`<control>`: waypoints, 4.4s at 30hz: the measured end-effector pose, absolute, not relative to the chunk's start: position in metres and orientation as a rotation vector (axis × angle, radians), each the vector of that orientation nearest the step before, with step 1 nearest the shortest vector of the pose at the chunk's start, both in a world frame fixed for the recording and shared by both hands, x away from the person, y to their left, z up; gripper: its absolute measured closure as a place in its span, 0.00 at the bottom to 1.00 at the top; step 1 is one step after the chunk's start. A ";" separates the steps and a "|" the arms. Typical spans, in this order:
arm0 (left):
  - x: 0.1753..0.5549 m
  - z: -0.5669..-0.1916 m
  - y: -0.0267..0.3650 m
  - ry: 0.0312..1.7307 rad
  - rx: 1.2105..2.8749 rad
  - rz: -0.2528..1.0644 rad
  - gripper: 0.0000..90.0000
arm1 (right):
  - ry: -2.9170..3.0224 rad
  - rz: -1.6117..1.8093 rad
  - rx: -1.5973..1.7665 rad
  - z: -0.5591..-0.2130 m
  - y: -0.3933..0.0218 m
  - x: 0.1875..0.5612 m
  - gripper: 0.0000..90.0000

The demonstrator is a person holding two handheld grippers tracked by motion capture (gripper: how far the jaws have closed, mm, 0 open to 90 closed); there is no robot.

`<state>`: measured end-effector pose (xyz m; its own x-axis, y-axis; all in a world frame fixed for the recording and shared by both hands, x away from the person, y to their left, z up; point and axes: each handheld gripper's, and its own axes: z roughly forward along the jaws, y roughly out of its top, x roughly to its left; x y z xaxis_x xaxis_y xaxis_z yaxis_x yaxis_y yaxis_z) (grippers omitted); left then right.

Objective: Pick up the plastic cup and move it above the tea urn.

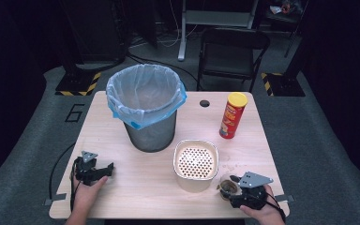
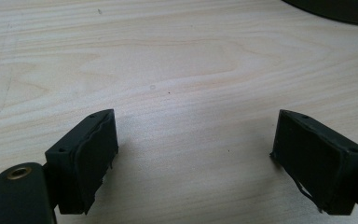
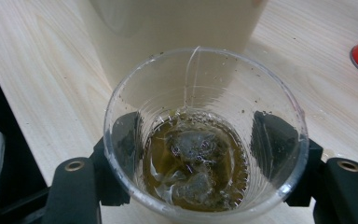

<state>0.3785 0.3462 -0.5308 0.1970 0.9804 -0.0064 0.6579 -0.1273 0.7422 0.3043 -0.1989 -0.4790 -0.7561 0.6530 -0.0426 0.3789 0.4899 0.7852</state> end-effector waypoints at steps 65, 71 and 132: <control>0.378 -0.531 0.346 1.530 1.860 0.666 0.15 | 2.287 1.158 0.976 -0.460 -0.217 0.395 0.36; 0.378 -0.531 0.346 1.530 1.859 0.666 0.15 | 2.282 1.172 0.909 -0.431 -0.209 0.406 0.36; 0.379 -0.531 0.347 1.522 1.867 0.660 0.15 | 2.193 1.150 0.197 -0.389 -0.124 0.453 0.38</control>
<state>0.3788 0.3467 -0.5306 0.2062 0.9785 -0.0105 0.6608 -0.1313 0.7390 0.4525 -0.1244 -0.3894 -0.7804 0.4082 -0.4736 -0.1576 0.6045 0.7808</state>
